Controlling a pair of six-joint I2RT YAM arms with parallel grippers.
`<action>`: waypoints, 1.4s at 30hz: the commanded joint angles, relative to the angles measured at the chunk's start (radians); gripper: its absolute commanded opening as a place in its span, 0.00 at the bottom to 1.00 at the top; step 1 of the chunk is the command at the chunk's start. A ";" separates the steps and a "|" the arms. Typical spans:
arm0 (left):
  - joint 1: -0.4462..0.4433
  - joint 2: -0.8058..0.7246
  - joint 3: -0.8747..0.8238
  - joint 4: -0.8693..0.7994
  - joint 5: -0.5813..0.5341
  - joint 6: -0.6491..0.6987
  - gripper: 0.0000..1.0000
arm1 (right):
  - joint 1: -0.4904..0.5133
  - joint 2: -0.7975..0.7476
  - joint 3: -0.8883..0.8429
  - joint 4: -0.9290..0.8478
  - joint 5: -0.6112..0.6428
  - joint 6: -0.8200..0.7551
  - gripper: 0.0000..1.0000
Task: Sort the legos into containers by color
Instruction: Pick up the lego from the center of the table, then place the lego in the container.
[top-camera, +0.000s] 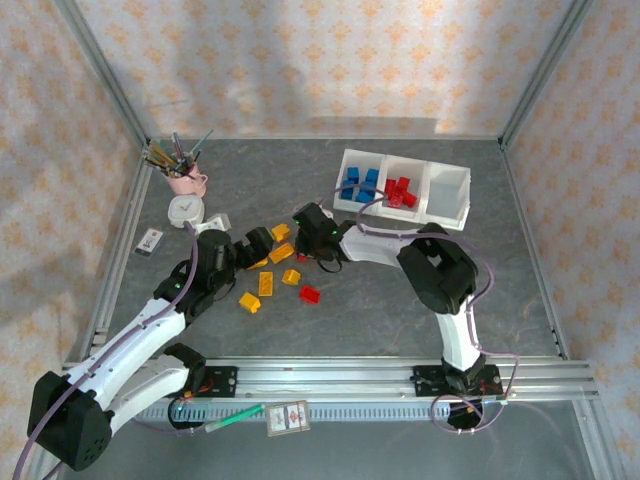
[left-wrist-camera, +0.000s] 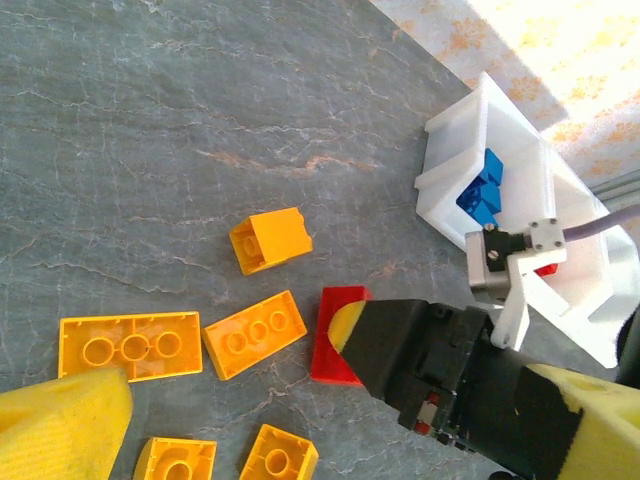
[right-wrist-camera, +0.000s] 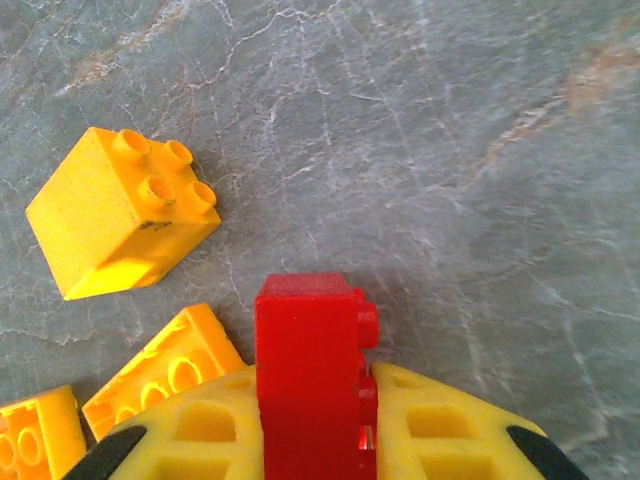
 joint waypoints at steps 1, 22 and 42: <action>0.009 0.003 0.018 -0.009 0.027 0.014 0.99 | -0.022 -0.120 -0.050 -0.004 0.038 -0.005 0.19; -0.114 0.185 0.087 0.166 0.087 -0.037 0.99 | -0.444 -0.482 -0.231 -0.114 0.168 -0.197 0.21; -0.164 0.367 0.203 0.249 0.093 -0.031 0.99 | -0.588 0.013 0.307 -0.162 0.247 -0.396 0.34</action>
